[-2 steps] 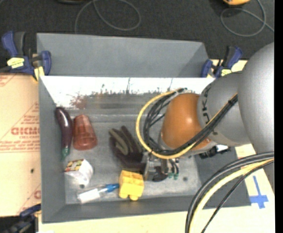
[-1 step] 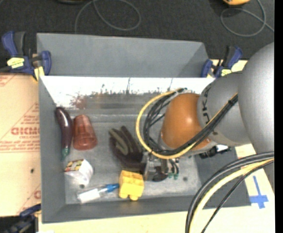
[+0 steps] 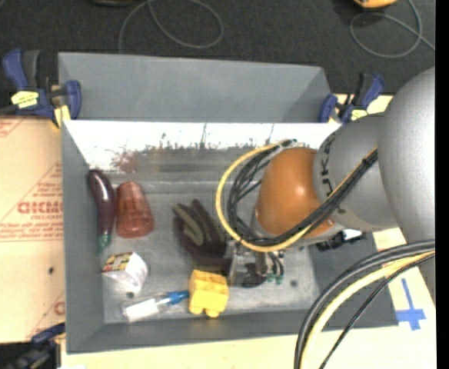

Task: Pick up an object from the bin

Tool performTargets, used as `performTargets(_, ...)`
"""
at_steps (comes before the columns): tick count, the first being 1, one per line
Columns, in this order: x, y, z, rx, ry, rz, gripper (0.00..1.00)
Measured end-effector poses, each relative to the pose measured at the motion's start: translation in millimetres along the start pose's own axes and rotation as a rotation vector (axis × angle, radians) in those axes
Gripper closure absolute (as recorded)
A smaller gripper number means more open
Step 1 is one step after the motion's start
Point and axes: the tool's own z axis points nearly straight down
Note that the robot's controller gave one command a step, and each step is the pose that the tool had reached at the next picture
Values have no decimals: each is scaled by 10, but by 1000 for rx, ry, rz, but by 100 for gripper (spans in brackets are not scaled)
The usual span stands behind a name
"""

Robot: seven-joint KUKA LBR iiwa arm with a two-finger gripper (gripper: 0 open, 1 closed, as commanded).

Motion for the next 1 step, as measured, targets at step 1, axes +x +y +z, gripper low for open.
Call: performTargets(1,0,0,0,0,0,-1,100)
